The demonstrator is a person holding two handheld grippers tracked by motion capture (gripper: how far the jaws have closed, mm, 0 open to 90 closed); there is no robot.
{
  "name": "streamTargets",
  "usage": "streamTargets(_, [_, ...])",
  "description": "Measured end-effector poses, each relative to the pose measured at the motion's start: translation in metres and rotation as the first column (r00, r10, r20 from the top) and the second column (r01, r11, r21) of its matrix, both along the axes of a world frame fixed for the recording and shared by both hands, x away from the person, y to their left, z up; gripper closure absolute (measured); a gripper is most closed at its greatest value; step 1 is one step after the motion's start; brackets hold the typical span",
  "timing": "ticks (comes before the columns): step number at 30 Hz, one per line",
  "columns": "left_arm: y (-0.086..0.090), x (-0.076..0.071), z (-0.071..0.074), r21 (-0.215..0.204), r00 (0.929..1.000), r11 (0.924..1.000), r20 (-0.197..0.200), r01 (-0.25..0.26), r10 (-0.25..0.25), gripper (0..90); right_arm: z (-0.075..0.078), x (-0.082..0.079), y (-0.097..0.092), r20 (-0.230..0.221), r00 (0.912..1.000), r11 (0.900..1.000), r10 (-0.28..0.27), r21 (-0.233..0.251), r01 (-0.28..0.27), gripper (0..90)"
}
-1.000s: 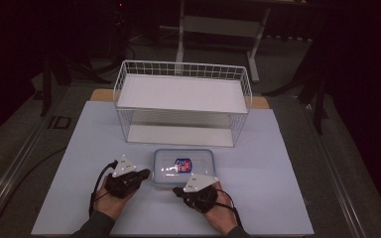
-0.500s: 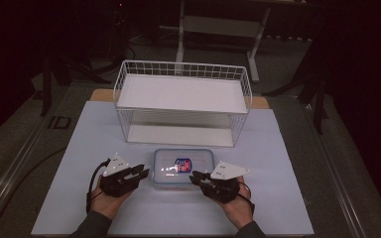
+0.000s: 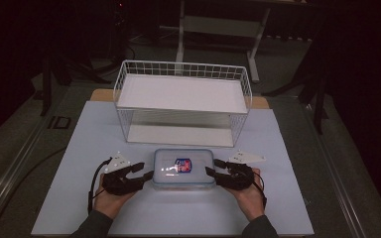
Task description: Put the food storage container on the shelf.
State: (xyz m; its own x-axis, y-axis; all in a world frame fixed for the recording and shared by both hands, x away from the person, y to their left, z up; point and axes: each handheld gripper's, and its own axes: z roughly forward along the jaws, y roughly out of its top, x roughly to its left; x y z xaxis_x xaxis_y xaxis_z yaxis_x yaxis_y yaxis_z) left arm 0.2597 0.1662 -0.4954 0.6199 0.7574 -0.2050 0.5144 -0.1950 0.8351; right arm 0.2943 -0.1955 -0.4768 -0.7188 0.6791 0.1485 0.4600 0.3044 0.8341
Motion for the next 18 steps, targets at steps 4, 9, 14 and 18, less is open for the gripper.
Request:
streamTargets(4, [0.000,0.006,-0.002,-0.051,0.9974,0.9984,-0.066,0.024,-0.028,39.2,-0.005,0.006,-0.005,-0.042,0.9990,0.9998,-0.012,0.017,0.013,48.8])
streamTargets(9, [-0.002,0.010,-0.003,-0.068,0.9949,0.9974,-0.097,0.021,-0.027,33.6,-0.008,0.011,-0.004,-0.083,0.9966,0.9998,-0.004,0.020,0.006,32.5])
streamTargets(14, [-0.004,0.022,-0.009,-0.089,0.9889,0.9959,-0.146,0.015,-0.028,29.3,-0.015,0.017,-0.002,-0.161,0.9869,0.9988,0.013,0.050,-0.005,24.1])
streamTargets(18, [-0.006,0.029,-0.013,-0.135,0.9840,0.9907,-0.173,0.020,-0.043,28.2,-0.018,0.022,-0.001,-0.223,0.9744,0.9924,0.024,0.123,0.003,13.6])
